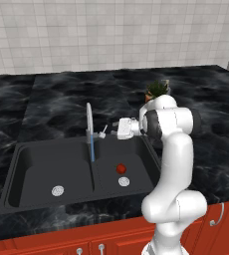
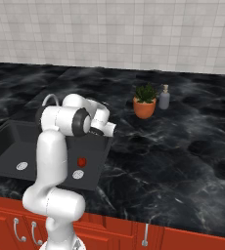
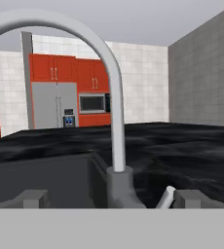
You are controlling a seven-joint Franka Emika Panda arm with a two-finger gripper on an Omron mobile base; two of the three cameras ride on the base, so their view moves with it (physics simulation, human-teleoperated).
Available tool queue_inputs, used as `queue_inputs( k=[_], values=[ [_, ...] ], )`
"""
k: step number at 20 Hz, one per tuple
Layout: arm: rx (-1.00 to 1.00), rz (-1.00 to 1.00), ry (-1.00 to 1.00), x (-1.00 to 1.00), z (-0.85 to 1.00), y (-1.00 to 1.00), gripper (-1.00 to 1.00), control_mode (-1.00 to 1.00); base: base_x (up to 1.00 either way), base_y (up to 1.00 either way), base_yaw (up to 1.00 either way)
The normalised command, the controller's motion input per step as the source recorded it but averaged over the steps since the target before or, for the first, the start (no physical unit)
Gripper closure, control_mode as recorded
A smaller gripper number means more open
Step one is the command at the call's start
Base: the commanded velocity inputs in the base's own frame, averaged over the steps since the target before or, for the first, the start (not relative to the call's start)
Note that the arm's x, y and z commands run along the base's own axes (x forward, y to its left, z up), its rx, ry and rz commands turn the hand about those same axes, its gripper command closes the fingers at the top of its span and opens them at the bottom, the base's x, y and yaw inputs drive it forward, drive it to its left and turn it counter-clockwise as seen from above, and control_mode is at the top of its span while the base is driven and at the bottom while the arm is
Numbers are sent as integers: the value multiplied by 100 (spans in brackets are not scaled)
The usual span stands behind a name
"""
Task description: Turn on the sink faucet. Then move the bell pepper from the counter to the sink. Turn off the sink. Move the vegetable from the sink to the pot next to the stove. Finally move the pot to the front right burner.
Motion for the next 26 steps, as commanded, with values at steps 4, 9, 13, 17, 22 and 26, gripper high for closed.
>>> queue_inputs(
  k=[4,9,13,17,22,26],
  values=[
    [0,0,3,15,-2,7,-100,-100,0,0,0],
    [0,0,3,19,-7,6,-100,-100,0,0,0],
    [0,0,2,18,-11,5,-100,-100,0,0,0],
    [0,0,1,16,-15,4,-100,-100,0,0,0],
    [0,0,0,15,-15,3,-100,-100,0,0,0],
    [0,0,0,14,-13,1,-100,-100,0,0,0]
  ],
)
